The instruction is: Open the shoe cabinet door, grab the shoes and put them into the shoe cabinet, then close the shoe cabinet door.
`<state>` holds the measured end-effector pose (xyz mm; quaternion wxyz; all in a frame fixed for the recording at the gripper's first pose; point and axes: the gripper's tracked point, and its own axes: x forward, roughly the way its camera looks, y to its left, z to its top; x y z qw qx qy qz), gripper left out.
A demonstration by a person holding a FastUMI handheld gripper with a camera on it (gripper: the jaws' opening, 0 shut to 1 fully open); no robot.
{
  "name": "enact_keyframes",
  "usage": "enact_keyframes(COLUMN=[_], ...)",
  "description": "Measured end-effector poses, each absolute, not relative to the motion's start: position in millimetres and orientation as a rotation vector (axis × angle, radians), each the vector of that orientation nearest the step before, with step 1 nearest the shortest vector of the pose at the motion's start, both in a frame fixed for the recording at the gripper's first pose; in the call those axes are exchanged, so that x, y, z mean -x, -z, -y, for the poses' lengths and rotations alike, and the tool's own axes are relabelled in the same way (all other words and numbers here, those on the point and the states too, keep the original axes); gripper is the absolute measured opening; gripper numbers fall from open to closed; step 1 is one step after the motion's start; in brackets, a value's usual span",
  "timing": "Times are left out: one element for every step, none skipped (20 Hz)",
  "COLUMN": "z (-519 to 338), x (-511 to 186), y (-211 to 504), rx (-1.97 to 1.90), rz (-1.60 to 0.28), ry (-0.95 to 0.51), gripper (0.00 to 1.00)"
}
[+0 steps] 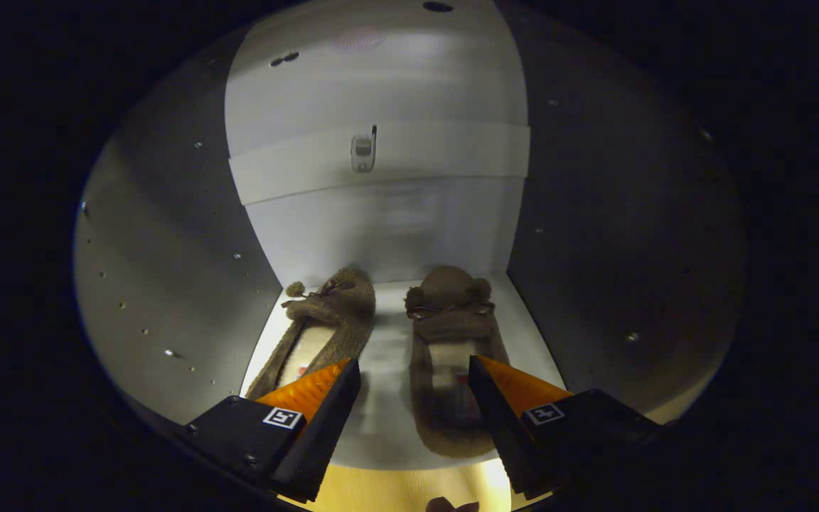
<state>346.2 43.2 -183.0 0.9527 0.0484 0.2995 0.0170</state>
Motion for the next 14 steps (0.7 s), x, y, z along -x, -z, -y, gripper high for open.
enact_keyframes(z=[-42.2, -41.2, -40.8, -42.1, -44.1, -46.6, -47.9, -49.2, -51.0, -51.1, -52.6, -51.2, -49.8, -48.0], x=[-337.4, -326.5, -315.4, -303.2, -291.2, -278.8, -264.6, -248.1, -232.2, -216.7, -202.9, -188.7, -174.4, -160.5], y=[172.8, 163.1, 149.5, 136.0, 121.4, 109.4, 95.7, 80.6, 69.1, 60.3, 52.0, 44.1, 36.1, 31.1], rx=[-0.099, -0.092, -0.084, -0.075, -0.063, -0.044, -0.025, -0.012, -0.002, 0.011, 0.015, 0.014, 0.01, 0.007], rz=[-0.571, -0.531, -0.482, -0.432, -0.378, -0.324, -0.272, -0.219, -0.173, -0.136, -0.096, -0.06, -0.028, -0.007], ry=[-0.03, -0.025, -0.023, -0.023, -0.028, -0.026, -0.024, -0.018, -0.014, 0.0, 0.008, 0.02, 0.028, 0.037], gripper=[0.97, 0.97, 0.97, 0.97, 0.97, 0.97, 0.97, 0.97, 0.97, 0.97, 0.97, 0.98, 0.98, 0.98])
